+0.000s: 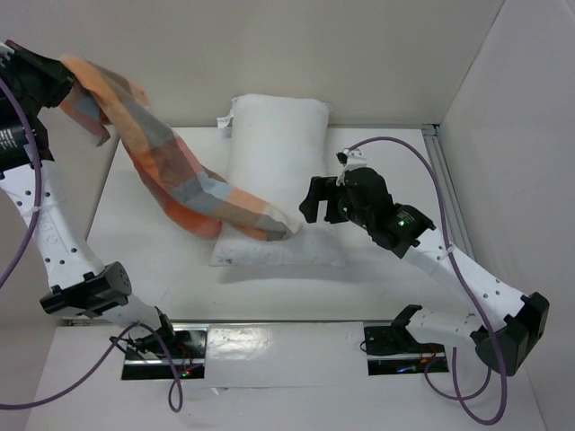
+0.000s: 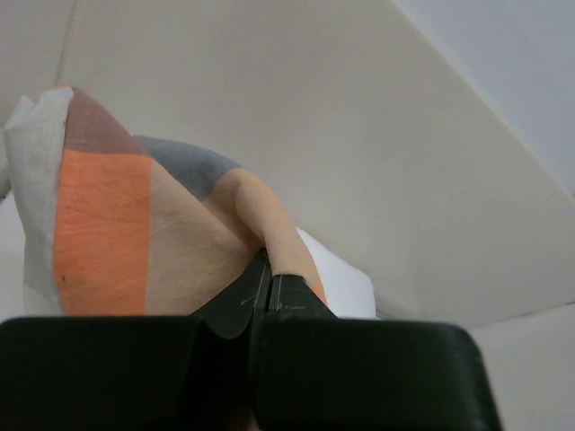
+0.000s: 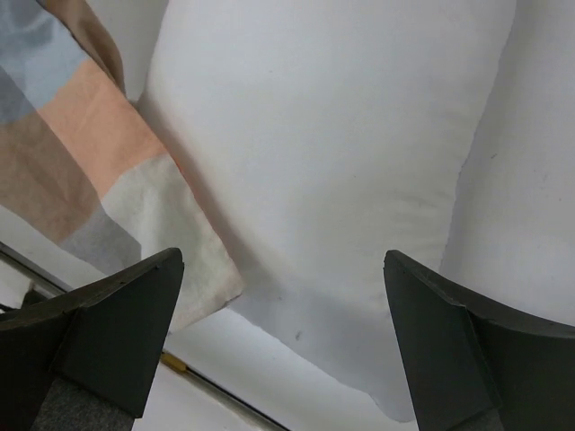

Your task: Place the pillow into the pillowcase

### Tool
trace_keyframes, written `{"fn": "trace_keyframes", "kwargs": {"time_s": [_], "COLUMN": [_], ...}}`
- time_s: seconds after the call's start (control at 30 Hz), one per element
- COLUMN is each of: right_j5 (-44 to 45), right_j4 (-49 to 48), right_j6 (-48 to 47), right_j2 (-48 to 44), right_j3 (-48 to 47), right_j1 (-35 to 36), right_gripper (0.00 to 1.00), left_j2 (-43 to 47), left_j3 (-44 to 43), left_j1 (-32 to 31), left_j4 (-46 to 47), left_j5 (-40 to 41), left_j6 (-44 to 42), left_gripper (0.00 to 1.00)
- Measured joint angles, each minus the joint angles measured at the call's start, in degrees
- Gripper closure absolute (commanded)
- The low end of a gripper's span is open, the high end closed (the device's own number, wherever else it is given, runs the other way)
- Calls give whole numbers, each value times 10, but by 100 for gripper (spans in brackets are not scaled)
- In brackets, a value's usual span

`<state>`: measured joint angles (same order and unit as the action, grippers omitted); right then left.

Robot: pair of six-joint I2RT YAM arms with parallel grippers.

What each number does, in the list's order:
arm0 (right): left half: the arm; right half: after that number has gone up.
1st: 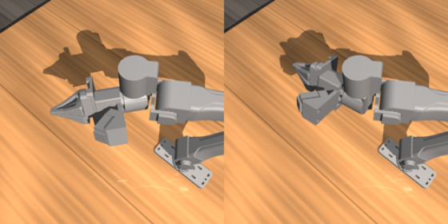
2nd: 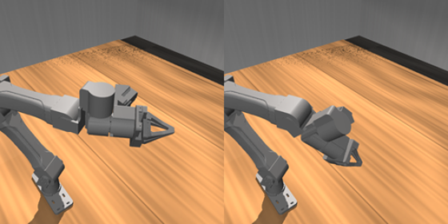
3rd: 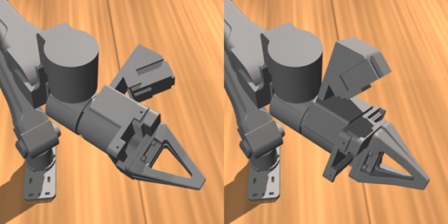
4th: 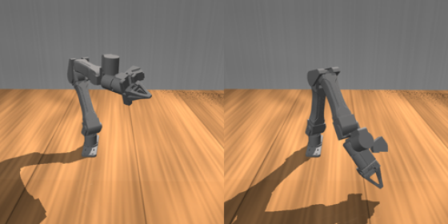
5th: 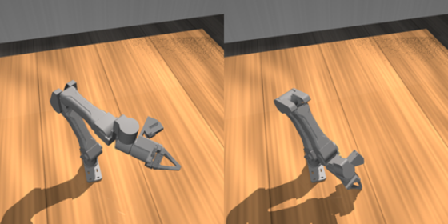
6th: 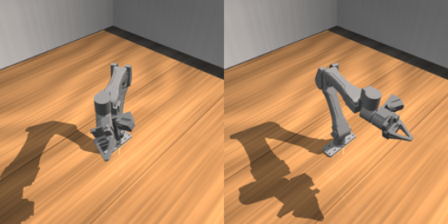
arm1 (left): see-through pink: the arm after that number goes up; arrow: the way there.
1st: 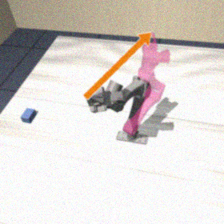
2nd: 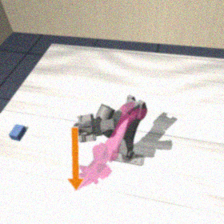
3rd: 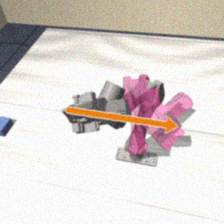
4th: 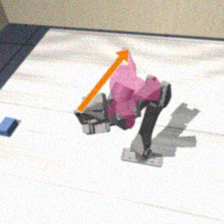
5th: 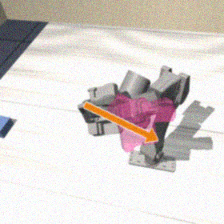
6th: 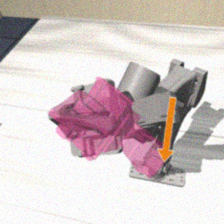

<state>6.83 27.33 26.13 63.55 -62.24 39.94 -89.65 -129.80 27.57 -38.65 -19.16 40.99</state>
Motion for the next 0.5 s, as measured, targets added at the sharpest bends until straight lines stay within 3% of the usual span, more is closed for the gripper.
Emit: {"fn": "trace_keyframes", "kwargs": {"time_s": [0.17,0.4,0.43,0.47,0.5], "right_j5": [-6,-25,-30,-35,-41], "right_j4": [-21,-54,-58,-64,-68], "right_j6": [16,37,40,40,45], "right_j2": [26,142,155,168,184], "right_j3": [0,26,29,29,24], "right_j1": [-11,-17,-19,-21,-23], "right_gripper": [0,2,14,36,99], "left_j2": [-2,18,21,22,23], "left_j3": [20,45,46,45,44], "left_j1": [2,27,30,30,29], "left_j4": [-5,-18,-17,-15,-11], "left_j5": [-10,46,43,38,23], "left_j6": [-1,11,12,12,12], "left_gripper": [100,100,100,100,100]}}
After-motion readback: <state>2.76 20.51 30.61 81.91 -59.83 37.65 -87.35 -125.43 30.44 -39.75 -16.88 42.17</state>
